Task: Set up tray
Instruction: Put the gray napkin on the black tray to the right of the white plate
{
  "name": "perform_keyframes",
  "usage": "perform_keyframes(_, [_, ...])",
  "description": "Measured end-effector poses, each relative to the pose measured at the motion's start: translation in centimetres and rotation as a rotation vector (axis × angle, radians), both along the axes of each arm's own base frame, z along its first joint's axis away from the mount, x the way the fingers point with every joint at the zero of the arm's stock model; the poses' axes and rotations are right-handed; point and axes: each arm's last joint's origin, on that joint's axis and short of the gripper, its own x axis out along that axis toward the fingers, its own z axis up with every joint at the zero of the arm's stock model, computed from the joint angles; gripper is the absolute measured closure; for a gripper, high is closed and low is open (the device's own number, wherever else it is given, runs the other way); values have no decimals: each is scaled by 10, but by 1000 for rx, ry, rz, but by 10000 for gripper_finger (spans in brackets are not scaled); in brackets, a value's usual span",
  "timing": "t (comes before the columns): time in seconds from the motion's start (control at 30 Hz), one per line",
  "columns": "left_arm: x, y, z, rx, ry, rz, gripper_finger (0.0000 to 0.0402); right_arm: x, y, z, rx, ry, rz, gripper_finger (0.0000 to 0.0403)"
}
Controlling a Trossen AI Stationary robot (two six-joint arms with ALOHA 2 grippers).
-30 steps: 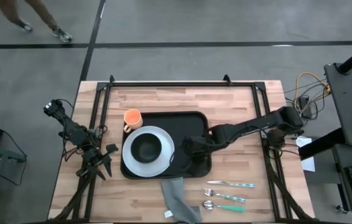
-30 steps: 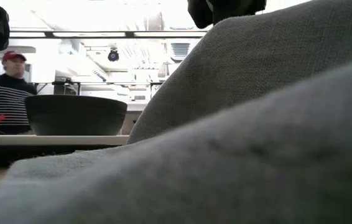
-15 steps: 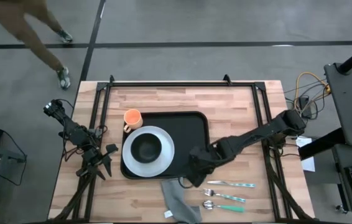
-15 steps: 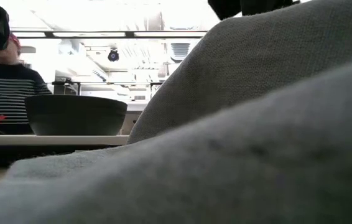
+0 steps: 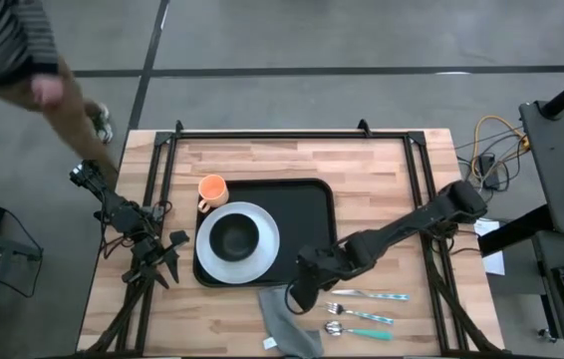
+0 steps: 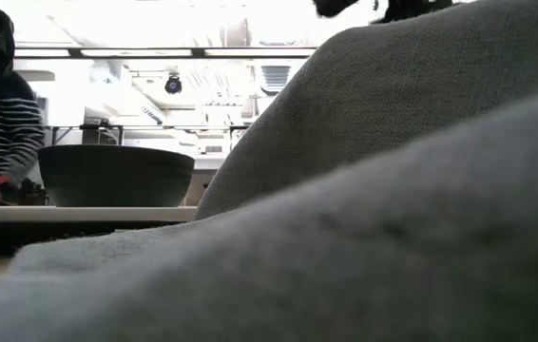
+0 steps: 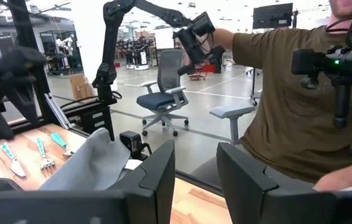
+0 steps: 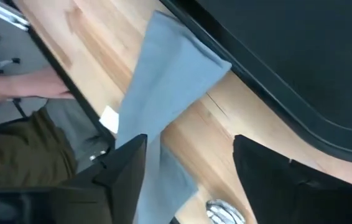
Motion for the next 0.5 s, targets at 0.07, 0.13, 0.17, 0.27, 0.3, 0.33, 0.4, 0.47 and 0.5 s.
perform_keyframes(0.07, [0, 0, 0, 0, 0, 0, 301, 5, 3, -10, 3, 7, -7, 162])
perform_keyframes(0.13, [0, 0, 0, 0, 0, 0, 301, 8, 6, -16, 10, 10, -11, 151])
perform_keyframes(0.17, [0, 0, 0, 0, 0, 0, 301, 11, 7, -19, 16, 2, -14, 147])
perform_keyframes(0.27, [0, 0, 0, 0, 0, 0, 301, 15, 14, -28, 19, -5, -7, 141])
perform_keyframes(0.3, [0, 0, 0, 1, 1, 0, 301, 16, 16, -31, 24, -6, -5, 141])
perform_keyframes(0.33, [0, 0, 0, 1, 1, 0, 301, 17, 19, -34, 28, -8, -3, 141])
perform_keyframes(0.4, [0, 0, 0, 1, 1, 0, 301, 22, 25, -41, 50, -30, 0, 144])
perform_keyframes(0.47, [0, 0, 0, 1, 1, 0, 301, 28, 31, -47, 82, -55, 13, 147])
perform_keyframes(0.5, [0, 0, 0, 1, 1, 0, 301, 30, 33, -52, 90, -53, 17, 149])
